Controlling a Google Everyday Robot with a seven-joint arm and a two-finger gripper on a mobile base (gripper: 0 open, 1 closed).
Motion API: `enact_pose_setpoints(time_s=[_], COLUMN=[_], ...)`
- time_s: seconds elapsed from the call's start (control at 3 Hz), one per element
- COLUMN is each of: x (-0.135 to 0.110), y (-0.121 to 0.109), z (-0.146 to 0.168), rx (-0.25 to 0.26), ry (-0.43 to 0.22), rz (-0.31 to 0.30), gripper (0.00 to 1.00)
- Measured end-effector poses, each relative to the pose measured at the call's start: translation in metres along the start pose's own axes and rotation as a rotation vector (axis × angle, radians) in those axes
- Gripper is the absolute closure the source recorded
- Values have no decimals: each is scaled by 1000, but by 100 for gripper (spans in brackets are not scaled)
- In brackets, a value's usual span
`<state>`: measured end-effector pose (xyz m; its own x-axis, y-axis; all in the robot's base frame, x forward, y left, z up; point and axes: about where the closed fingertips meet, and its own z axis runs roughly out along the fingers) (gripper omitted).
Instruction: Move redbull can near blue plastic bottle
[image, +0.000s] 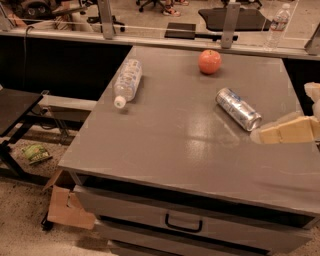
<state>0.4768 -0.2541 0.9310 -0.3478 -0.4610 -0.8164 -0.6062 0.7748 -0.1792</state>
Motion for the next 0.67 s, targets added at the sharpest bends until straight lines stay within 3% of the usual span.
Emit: enact_pose_setpoints(time_s=[0.33,0.67], x=[7,15], y=[-7,-8], z=[24,43], rx=[52,52], ry=[-90,-121], rz=[148,198], gripper=[0,0])
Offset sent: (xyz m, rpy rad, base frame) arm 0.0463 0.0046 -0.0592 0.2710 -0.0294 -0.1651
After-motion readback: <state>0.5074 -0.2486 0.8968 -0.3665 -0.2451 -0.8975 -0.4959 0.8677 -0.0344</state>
